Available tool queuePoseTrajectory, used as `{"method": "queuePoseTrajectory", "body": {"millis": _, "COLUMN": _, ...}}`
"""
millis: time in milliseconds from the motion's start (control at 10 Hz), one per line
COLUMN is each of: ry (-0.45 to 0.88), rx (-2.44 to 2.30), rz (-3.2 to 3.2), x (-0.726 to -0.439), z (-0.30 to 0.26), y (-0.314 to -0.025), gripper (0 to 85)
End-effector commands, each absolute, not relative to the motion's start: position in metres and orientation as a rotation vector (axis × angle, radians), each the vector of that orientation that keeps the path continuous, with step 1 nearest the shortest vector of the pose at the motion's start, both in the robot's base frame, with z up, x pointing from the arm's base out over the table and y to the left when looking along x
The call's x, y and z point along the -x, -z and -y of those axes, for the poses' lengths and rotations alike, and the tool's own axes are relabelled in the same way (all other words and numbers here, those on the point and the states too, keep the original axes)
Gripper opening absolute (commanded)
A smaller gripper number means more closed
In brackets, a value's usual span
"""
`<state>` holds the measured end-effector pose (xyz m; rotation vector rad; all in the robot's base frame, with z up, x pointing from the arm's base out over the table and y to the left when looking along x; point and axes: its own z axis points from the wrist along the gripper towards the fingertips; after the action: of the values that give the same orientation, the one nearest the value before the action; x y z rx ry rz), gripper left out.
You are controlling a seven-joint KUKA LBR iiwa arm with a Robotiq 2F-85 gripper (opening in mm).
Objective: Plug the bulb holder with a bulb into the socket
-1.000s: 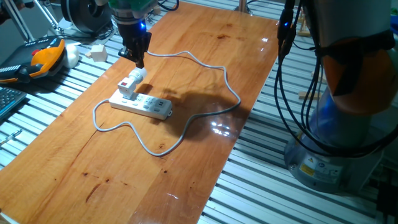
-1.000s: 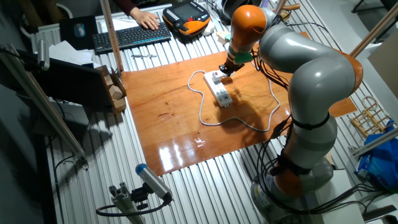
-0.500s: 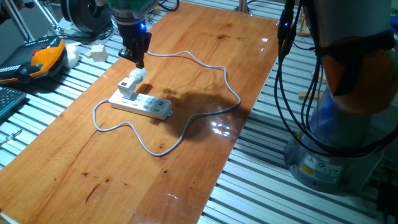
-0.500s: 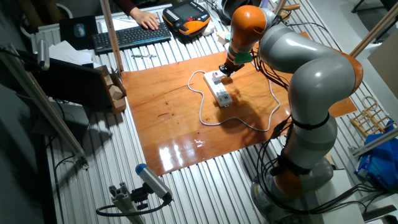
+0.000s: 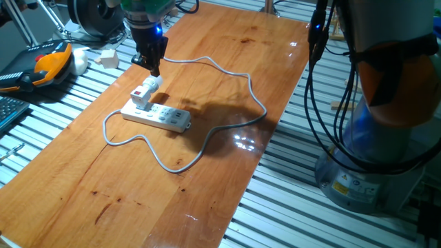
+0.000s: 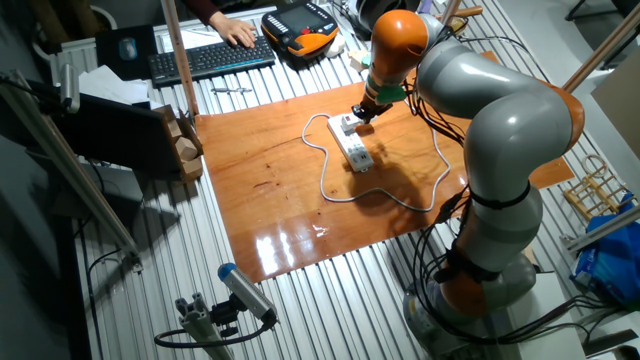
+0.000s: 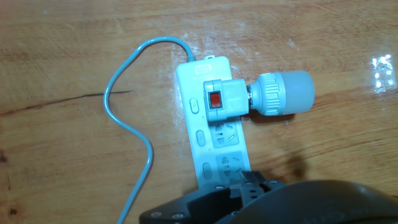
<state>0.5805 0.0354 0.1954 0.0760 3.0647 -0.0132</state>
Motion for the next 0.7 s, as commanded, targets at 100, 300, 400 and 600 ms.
{"method": "queuePoseTrajectory", "body": {"millis": 100, "ry": 0.011, "rx": -0.081, "rz": -3.065, "x": -0.5806, "z": -0.0355, "y": -0.1951, "gripper": 0.0}}
{"method": "queuePoseTrajectory", "body": {"millis": 300, "ry": 0.013, "rx": -0.081, "rz": -3.065, "x": -0.5811, "z": -0.0354, "y": -0.1944, "gripper": 0.0}}
{"method": "queuePoseTrajectory", "body": {"millis": 400, "ry": 0.013, "rx": -0.081, "rz": -3.063, "x": -0.5813, "z": -0.0353, "y": -0.1942, "gripper": 0.0}}
{"method": "queuePoseTrajectory", "body": {"millis": 600, "ry": 0.011, "rx": -0.079, "rz": -3.063, "x": -0.5814, "z": -0.0350, "y": -0.1939, "gripper": 0.0}}
